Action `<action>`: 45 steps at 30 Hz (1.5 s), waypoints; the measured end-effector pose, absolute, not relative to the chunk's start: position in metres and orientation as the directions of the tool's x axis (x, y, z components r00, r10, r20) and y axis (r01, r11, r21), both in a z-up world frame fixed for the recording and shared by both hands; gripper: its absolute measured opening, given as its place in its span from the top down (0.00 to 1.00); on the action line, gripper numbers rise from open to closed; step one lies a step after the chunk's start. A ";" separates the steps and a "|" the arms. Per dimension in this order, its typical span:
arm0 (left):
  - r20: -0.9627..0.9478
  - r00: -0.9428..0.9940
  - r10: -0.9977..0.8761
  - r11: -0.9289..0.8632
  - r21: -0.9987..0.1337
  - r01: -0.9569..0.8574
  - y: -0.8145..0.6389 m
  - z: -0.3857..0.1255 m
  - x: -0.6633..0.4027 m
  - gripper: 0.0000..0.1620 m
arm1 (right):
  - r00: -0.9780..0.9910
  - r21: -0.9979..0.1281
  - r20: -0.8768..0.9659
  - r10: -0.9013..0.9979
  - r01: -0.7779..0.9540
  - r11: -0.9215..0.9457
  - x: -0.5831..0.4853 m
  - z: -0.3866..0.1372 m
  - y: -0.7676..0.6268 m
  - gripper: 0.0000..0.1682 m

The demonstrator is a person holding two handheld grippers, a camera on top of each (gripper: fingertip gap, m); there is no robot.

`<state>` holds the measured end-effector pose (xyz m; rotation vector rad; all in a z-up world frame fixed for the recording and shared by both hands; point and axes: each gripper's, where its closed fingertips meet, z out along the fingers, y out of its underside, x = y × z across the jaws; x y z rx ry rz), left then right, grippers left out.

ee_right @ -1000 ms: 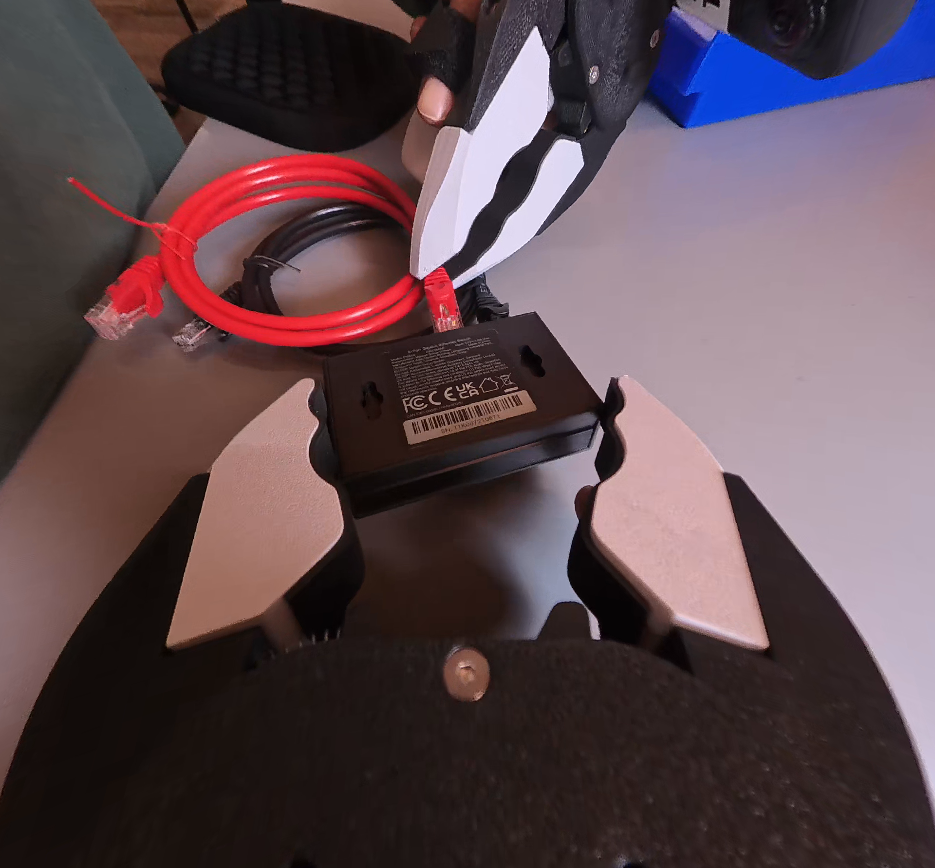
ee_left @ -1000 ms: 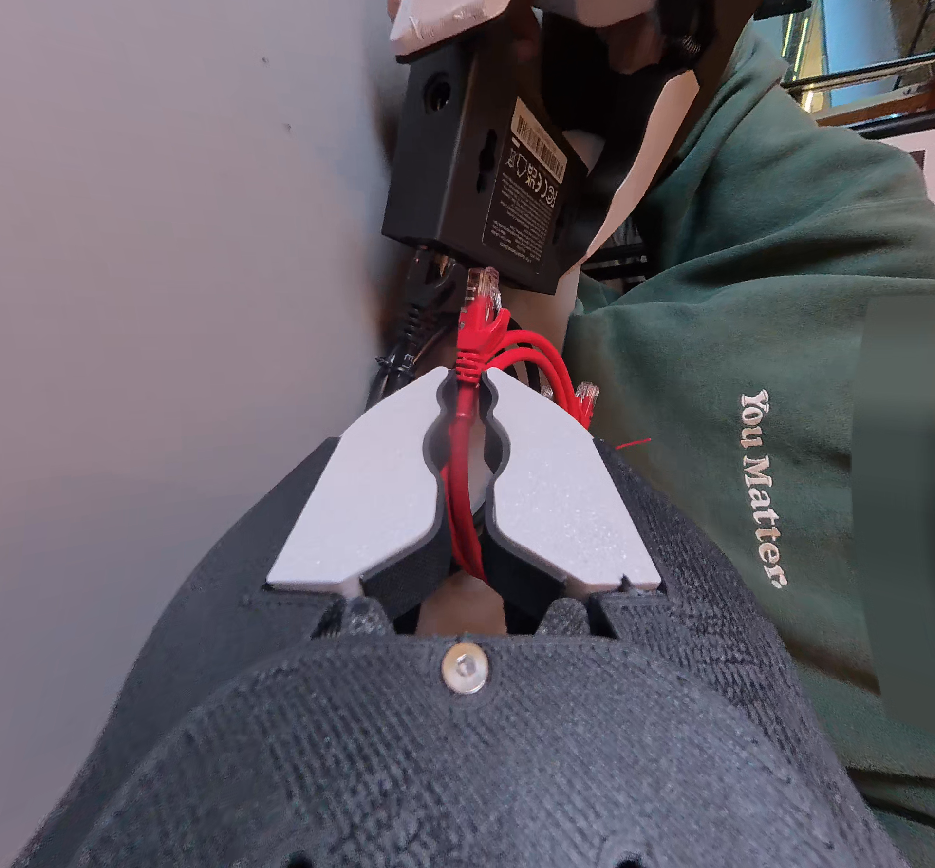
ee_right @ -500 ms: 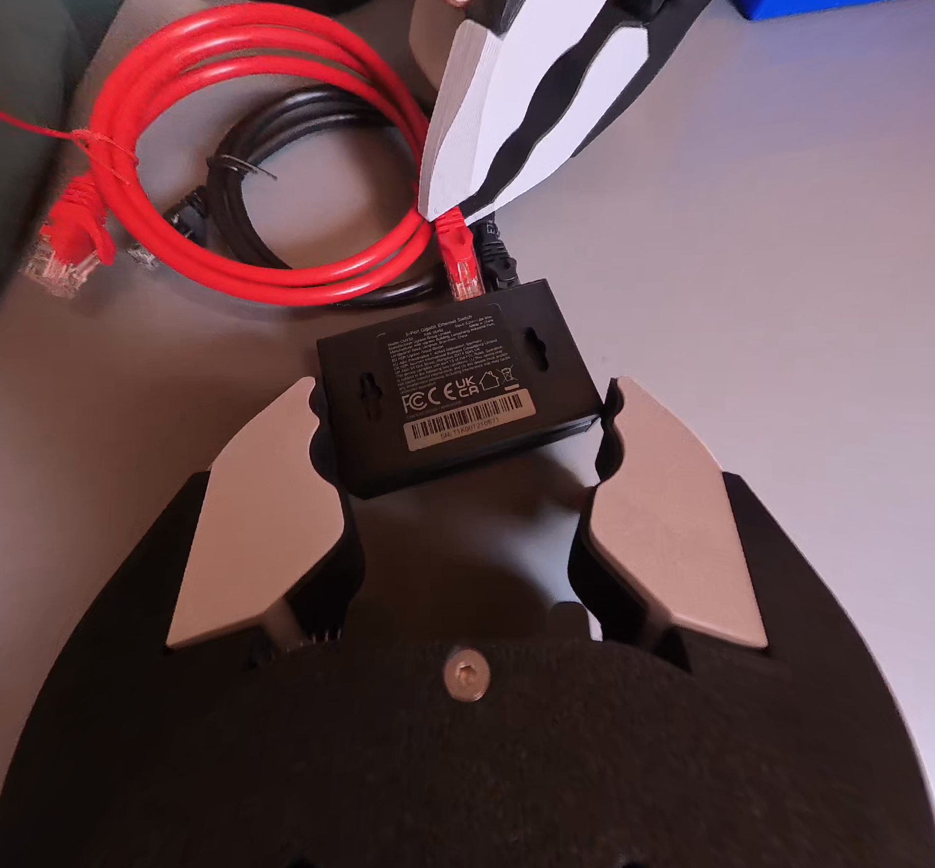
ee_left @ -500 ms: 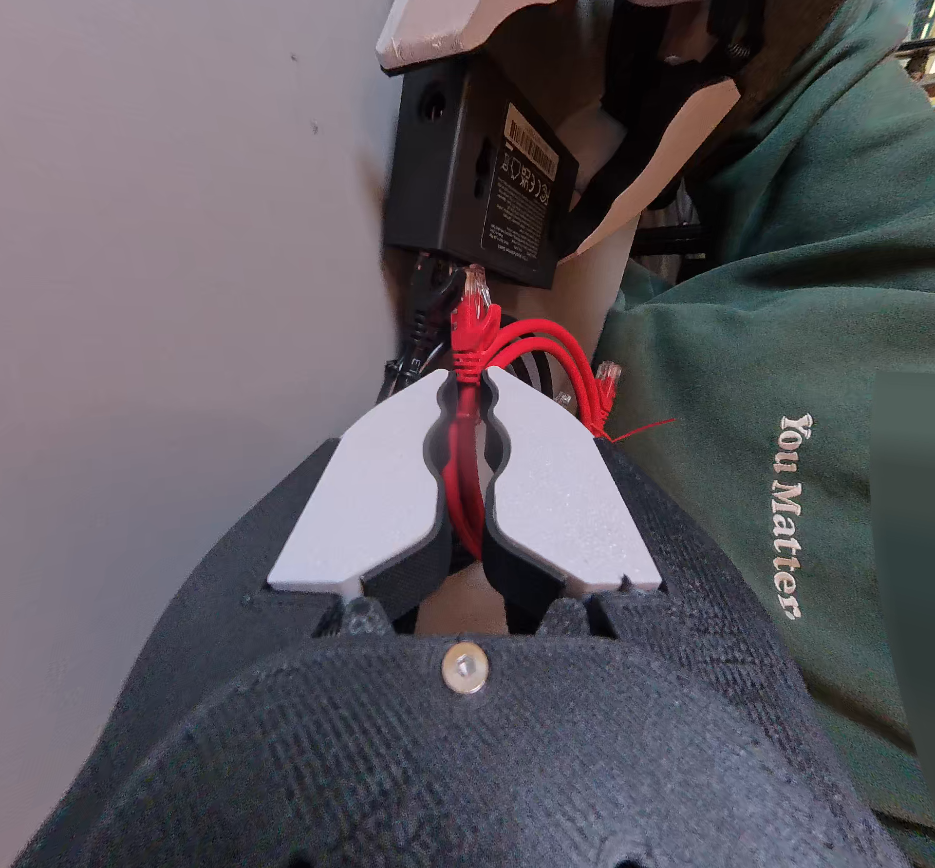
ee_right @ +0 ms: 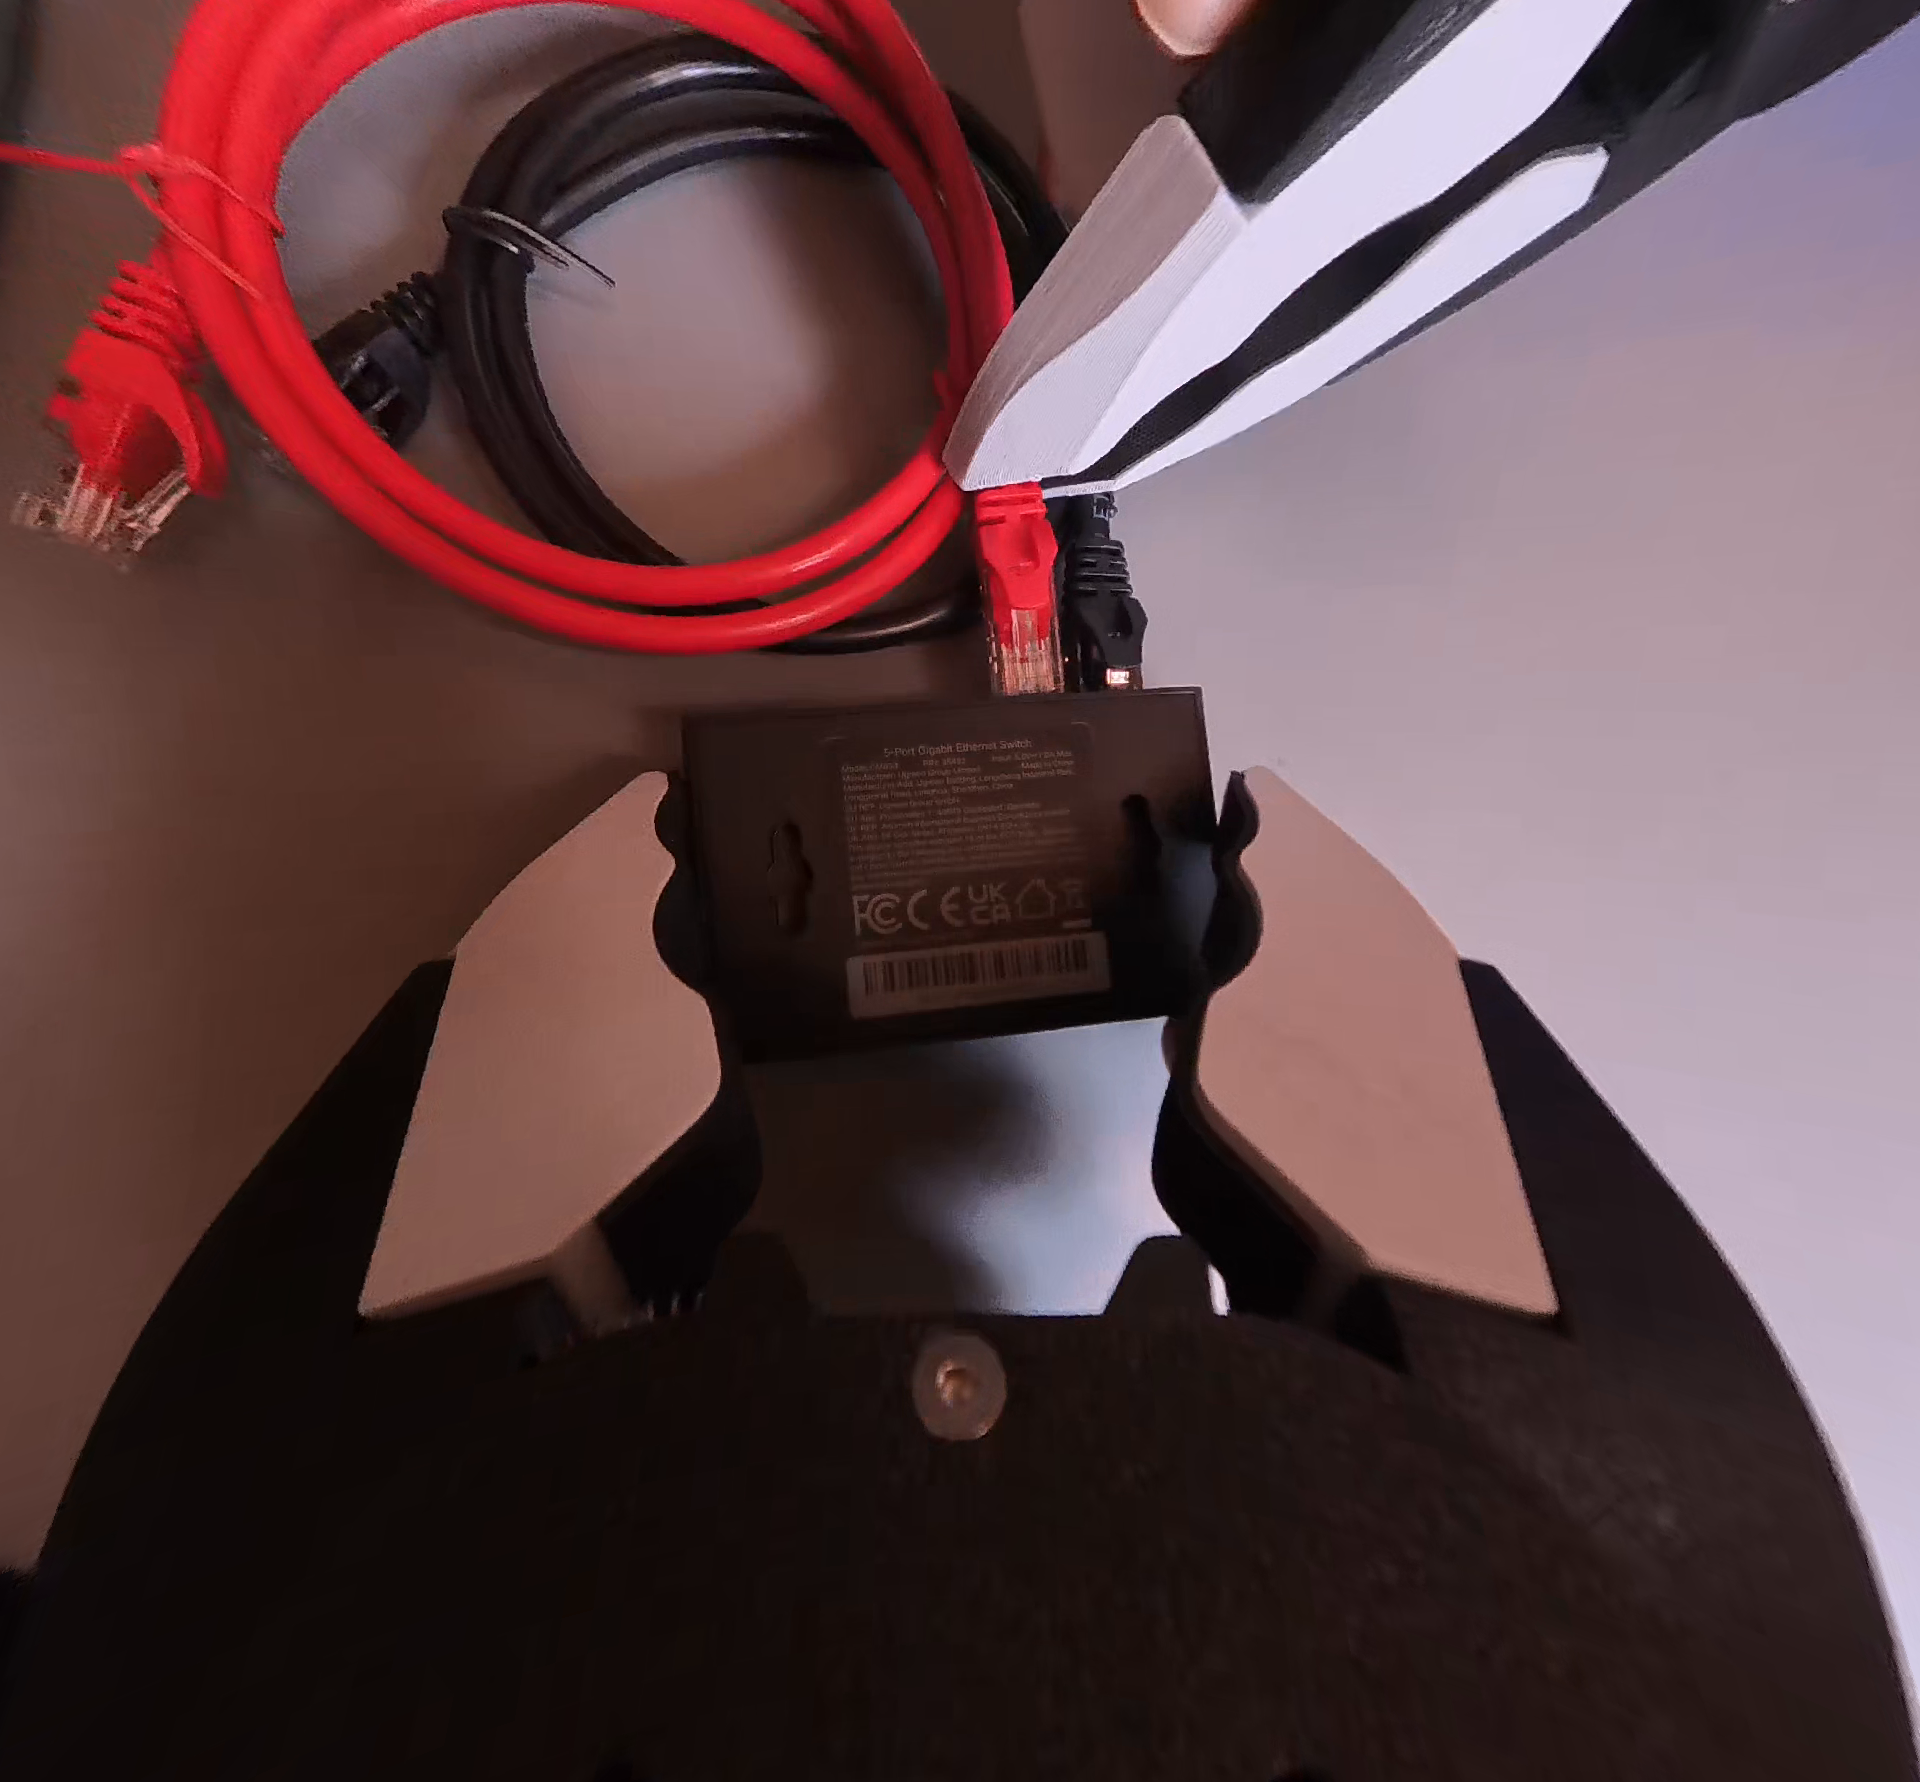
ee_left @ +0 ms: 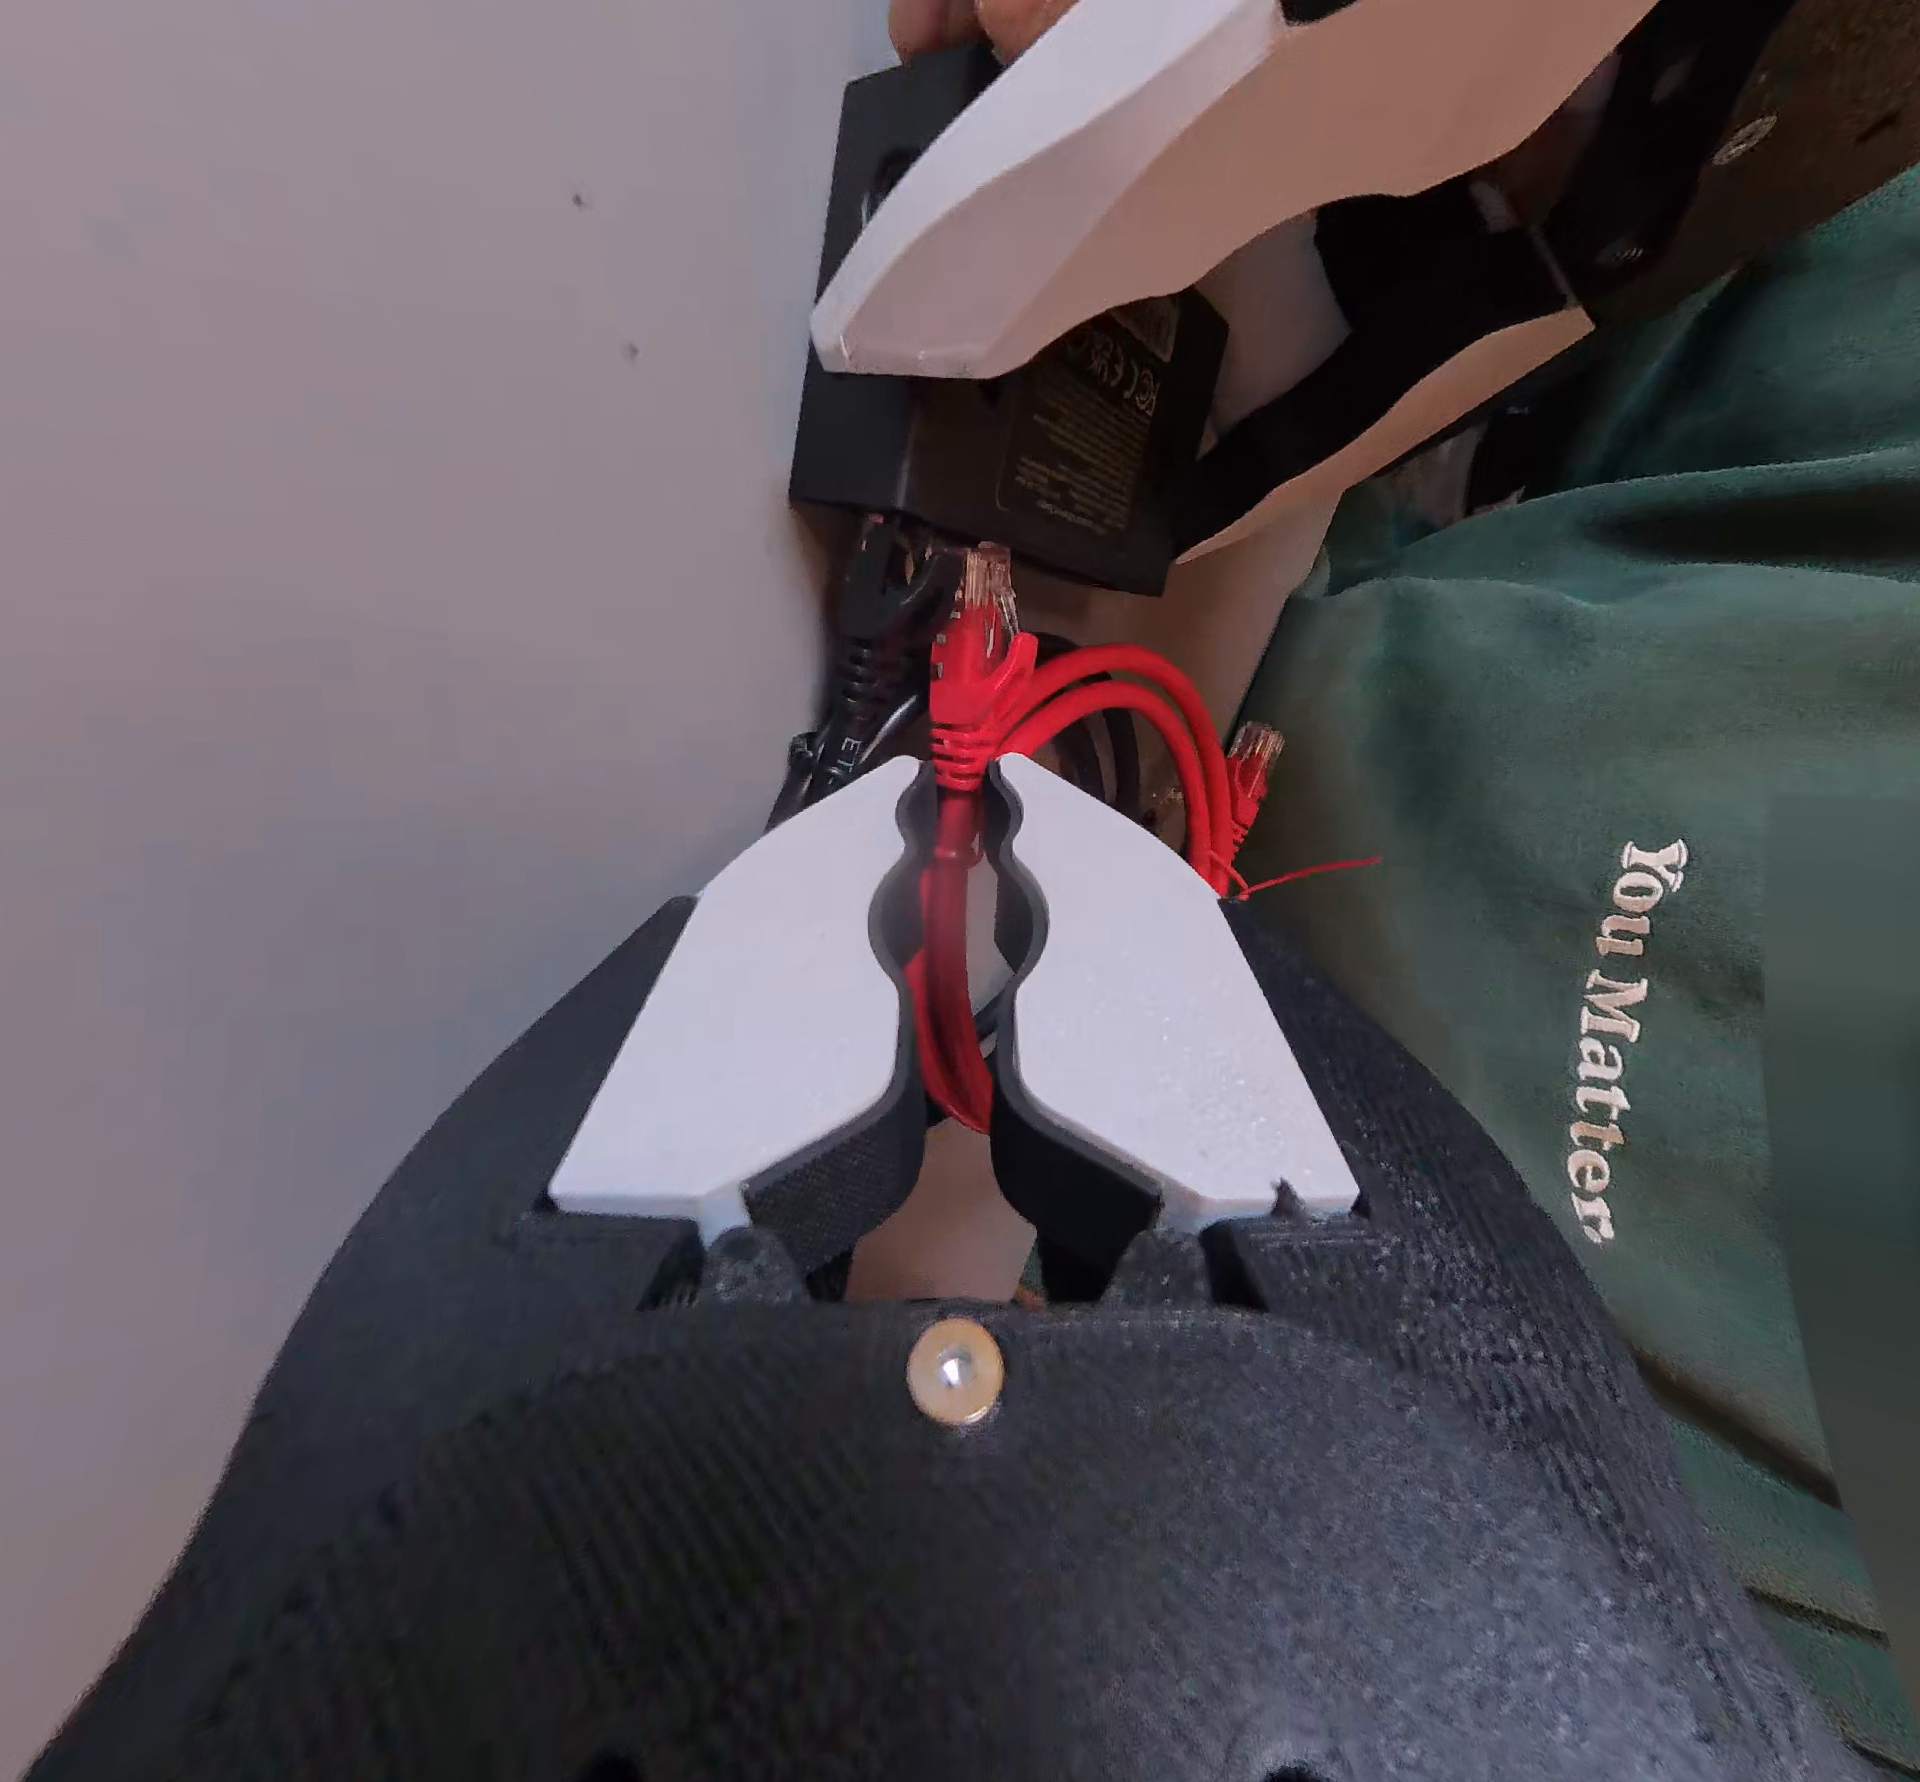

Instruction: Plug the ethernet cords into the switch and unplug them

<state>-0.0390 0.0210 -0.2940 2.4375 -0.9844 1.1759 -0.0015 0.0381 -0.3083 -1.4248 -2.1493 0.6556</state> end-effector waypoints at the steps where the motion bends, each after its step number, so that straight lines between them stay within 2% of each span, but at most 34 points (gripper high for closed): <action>1: 0.769 0.436 -0.466 -0.738 -0.067 -0.671 0.021 -0.294 -0.038 0.95 | -0.343 -0.626 0.123 0.931 0.702 0.341 0.000 -0.308 0.039 0.43; 3: 0.762 0.418 -0.495 -0.726 -0.098 -0.681 0.021 -0.293 -0.037 0.94 | -0.346 -0.622 0.121 0.930 0.705 0.342 0.002 -0.308 0.039 0.43; 6: 0.672 0.383 -0.634 -0.649 -0.193 -0.736 0.023 -0.292 -0.041 0.94 | -0.347 -0.592 0.115 0.931 0.729 0.344 0.006 -0.309 0.041 0.42; 10: 0.495 0.339 -0.800 -0.532 -0.323 -0.783 0.024 -0.286 -0.046 0.83 | -0.349 -0.550 0.097 0.932 0.762 0.343 0.013 -0.311 0.043 0.39; 12: 0.396 0.324 -0.859 -0.467 -0.347 -0.814 0.020 -0.288 -0.053 0.78 | -0.356 -0.537 0.084 0.931 0.771 0.343 0.013 -0.312 0.042 0.40; 15: 0.256 0.297 -0.920 -0.378 -0.379 -0.845 0.017 -0.293 -0.061 0.80 | -0.366 -0.508 0.048 0.929 0.792 0.338 0.013 -0.314 0.041 0.40; 17: 0.233 0.275 -0.933 -0.346 -0.361 -0.866 0.009 -0.303 -0.061 0.83 | -0.364 -0.482 0.017 0.931 0.813 0.326 0.013 -0.316 0.041 0.40; 19: 0.156 0.257 -0.954 -0.297 -0.362 -0.884 0.011 -0.310 -0.060 0.91 | -0.367 -0.470 0.017 0.930 0.818 0.332 0.012 -0.316 0.041 0.40; 22: 0.105 0.272 -0.956 -0.292 -0.376 -0.879 0.015 -0.305 -0.062 0.92 | -0.316 -0.516 0.019 0.949 0.810 0.280 0.006 -0.315 0.044 0.41; 27: 0.195 0.311 -0.930 -0.366 -0.550 -0.750 0.007 -0.264 -0.071 0.92 | -0.149 -0.632 -0.065 0.987 0.771 0.075 -0.002 -0.301 0.048 0.41; 30: 0.266 0.347 -0.899 -0.436 -0.611 -0.661 0.001 -0.249 -0.079 0.92 | -0.052 -0.700 -0.145 0.988 0.711 -0.065 -0.009 -0.281 0.058 0.41; 35: 0.290 0.357 -0.888 -0.459 -0.613 -0.643 -0.012 -0.250 -0.071 0.92 | 0.086 -0.766 -0.387 0.918 0.525 -0.371 -0.026 -0.235 0.082 0.41; 37: 0.268 0.362 -0.893 -0.448 -0.621 -0.643 -0.010 -0.249 -0.062 0.92 | 0.088 -0.782 -0.437 0.895 0.454 -0.427 -0.032 -0.214 0.090 0.41; 40: 0.231 0.410 -0.882 -0.455 -0.644 -0.615 0.011 -0.243 -0.060 0.92 | -0.002 -0.812 -0.453 0.892 0.415 -0.411 -0.037 -0.189 0.081 0.41; 43: 0.156 0.443 -0.883 -0.434 -0.631 -0.644 0.029 -0.236 -0.073 0.92 | -0.116 -0.859 -0.294 0.949 0.467 -0.210 -0.029 -0.189 0.064 0.41; 45: 0.103 0.434 -0.895 -0.404 -0.601 -0.690 0.033 -0.234 -0.082 0.93 | -0.222 -0.867 -0.255 0.941 0.483 -0.121 -0.019 -0.192 0.047 0.41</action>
